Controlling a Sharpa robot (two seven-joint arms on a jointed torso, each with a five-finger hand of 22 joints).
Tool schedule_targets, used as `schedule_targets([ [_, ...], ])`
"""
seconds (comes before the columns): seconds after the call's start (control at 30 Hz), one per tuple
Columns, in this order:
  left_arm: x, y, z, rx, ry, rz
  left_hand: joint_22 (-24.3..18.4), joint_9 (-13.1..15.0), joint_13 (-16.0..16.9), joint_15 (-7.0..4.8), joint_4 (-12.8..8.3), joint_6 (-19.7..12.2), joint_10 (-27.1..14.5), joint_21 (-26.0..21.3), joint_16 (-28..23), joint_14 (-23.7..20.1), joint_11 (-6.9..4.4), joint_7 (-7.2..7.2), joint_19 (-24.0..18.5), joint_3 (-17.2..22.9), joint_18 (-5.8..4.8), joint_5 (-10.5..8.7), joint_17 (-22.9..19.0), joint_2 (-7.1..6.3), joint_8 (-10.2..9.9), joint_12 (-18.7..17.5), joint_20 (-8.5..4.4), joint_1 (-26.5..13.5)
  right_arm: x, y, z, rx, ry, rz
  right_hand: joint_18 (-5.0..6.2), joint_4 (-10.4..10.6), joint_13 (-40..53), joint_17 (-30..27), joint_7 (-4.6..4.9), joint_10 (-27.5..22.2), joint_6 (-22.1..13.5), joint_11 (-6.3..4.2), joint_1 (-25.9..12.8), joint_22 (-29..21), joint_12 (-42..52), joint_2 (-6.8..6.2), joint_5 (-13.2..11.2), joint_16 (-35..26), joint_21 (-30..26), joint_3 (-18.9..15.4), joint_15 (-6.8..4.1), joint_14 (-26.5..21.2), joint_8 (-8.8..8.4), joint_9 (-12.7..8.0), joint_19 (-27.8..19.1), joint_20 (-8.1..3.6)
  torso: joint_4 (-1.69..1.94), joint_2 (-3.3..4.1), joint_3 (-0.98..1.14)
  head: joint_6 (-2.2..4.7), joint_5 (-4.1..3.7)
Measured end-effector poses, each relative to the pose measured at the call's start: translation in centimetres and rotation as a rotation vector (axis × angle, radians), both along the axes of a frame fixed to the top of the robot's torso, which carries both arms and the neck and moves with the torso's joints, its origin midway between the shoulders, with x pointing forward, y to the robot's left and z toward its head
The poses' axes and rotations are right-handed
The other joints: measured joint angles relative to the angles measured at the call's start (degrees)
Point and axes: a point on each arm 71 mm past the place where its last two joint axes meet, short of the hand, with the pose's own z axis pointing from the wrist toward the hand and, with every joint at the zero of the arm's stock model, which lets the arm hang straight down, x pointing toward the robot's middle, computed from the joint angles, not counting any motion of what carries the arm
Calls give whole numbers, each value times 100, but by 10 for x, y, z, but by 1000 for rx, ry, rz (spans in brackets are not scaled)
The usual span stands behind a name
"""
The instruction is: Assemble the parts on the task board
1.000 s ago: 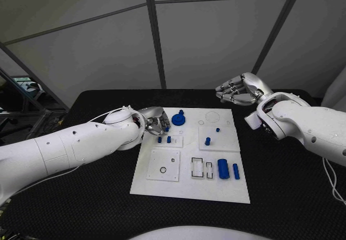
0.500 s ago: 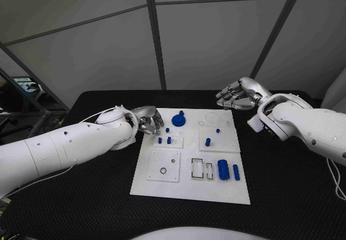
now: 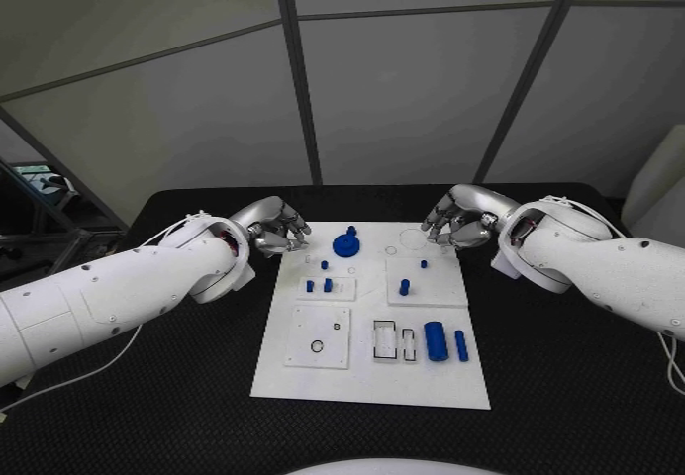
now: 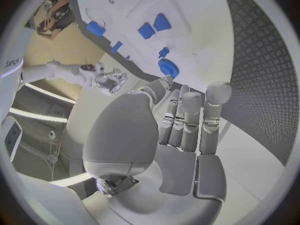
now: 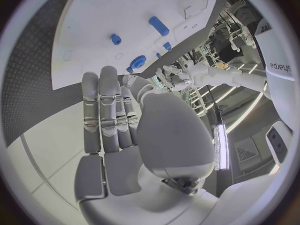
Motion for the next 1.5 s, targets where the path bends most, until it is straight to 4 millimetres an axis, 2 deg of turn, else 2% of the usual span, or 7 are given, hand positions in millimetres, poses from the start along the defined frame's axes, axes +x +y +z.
schedule_targets([
  [0.07,-1,6,2,-106,15,30,-333,-8,-19,13,-49,15,-1,-491,-276,-219,2,13,-291,48,7,0,-362,24,0,26,1,24,-4,3,-4,-41,-9,13,-120,-8,0,432,0,-63,0,-18,-20,413,0,-20,-28,542,381,48,0,0,0,-6,149,8,-2,1,3,26,-51],
  [0.13,-2,11,4,-230,34,62,-433,-14,-27,20,-54,51,-13,-651,-376,-313,30,10,-407,54,481,0,-470,46,0,38,10,47,-9,7,-10,-85,-18,26,-120,10,-4,750,0,-154,0,8,-81,691,-30,-36,-49,925,635,73,0,0,0,-6,257,19,-2,2,4,49,-109],
  [0.37,-9,14,11,-562,82,113,-490,-15,-26,19,-54,52,31,-755,-452,-393,26,12,-504,54,476,0,-597,46,0,153,11,46,-19,15,-23,-191,-51,38,-208,26,-22,1340,34,-506,-117,75,-163,1164,-31,-118,-139,1635,1062,90,0,0,-38,-22,383,67,5,9,1,92,-224],
  [0.43,-11,14,11,-611,89,117,-493,-15,-26,27,-54,52,32,-755,-472,-401,26,12,-504,54,133,0,-597,46,0,153,11,46,-20,17,-24,-208,-57,39,-208,26,-22,1414,36,-545,-153,72,-163,1222,-31,-118,-172,1728,1114,90,0,0,-38,-25,397,81,5,10,1,96,-236],
  [0.53,-12,13,12,-681,99,121,-504,-21,-26,20,-55,52,32,-799,-493,-441,26,12,-529,52,139,0,-626,46,0,181,32,46,-21,19,-27,-234,-65,40,-207,11,-22,1612,42,-566,-207,94,-163,1392,-31,-118,-211,1965,1265,104,3,3,-38,-25,499,94,6,13,-2,97,-240],
  [0.63,-13,13,12,-732,105,124,-525,-21,-26,31,-87,52,32,-843,-550,-550,26,12,-609,20,401,0,-680,48,0,217,30,49,-22,22,-29,-255,-69,42,-298,13,-22,1832,52,-607,-218,93,-163,1638,-31,-118,-211,2230,1480,135,22,22,-38,-25,634,93,6,16,1,92,-240],
  [1.5,-13,16,13,-824,115,122,-535,-20,-32,28,-103,50,8,-888,-573,-605,51,11,-658,5,394,0,-741,90,0,241,20,91,-23,33,-35,-320,-90,47,-476,-250,101,2559,-81,-15,391,0,84,2755,337,127,-744,3204,2432,725,-52,11,218,96,1184,-13,6,14,4,17,-224],
])
